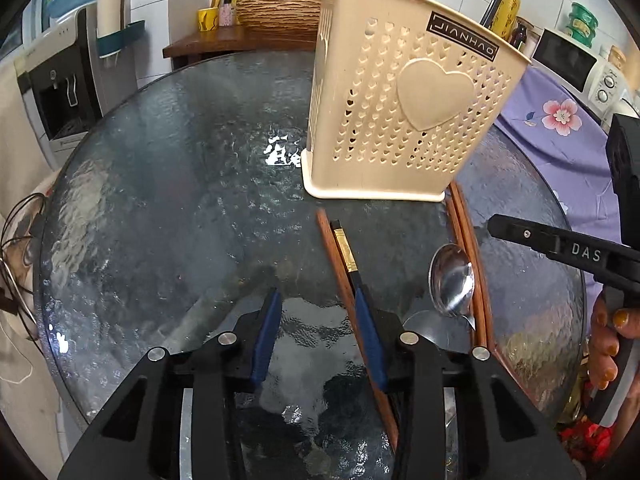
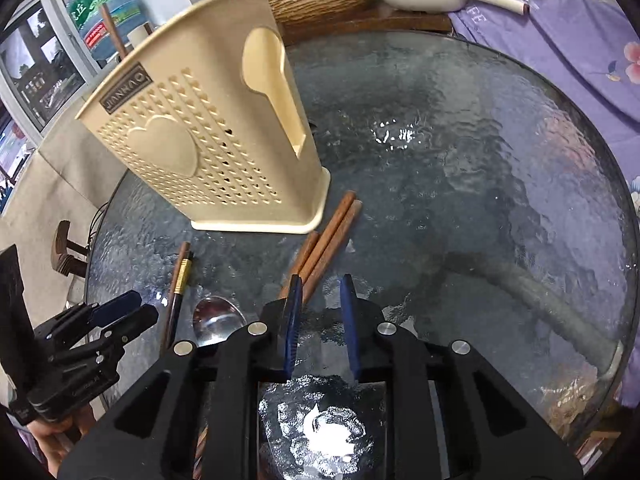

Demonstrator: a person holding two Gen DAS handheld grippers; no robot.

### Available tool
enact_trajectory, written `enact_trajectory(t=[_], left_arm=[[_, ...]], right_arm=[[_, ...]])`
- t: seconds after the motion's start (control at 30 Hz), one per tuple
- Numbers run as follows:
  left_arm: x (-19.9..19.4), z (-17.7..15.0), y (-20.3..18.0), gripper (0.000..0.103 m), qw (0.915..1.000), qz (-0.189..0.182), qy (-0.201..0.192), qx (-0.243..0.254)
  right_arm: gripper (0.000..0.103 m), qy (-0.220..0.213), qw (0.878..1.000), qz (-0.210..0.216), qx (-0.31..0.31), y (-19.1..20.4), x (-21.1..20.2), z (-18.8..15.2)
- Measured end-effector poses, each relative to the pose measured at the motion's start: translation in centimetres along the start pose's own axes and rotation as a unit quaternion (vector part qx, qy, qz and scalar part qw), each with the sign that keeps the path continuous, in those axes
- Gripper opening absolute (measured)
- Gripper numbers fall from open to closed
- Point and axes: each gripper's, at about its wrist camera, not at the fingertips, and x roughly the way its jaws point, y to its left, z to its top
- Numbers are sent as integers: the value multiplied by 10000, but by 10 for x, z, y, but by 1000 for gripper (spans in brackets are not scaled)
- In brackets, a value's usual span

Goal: Organize utensils
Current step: 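Grasp a brown chopstick with the right tool while the left tool grasps another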

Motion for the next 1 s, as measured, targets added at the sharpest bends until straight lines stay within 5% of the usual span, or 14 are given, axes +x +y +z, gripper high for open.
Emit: enact_trajectory(t=[0.7,1.0], left_arm=[[9,-10,-11,36,9999,40,57,146],[11,-6,-17,36,9996,78,33,258]], right_arm=[[10,403,9992,-84,-22,-13,19,7],[10,303,9983,381,313,-9,17,13]])
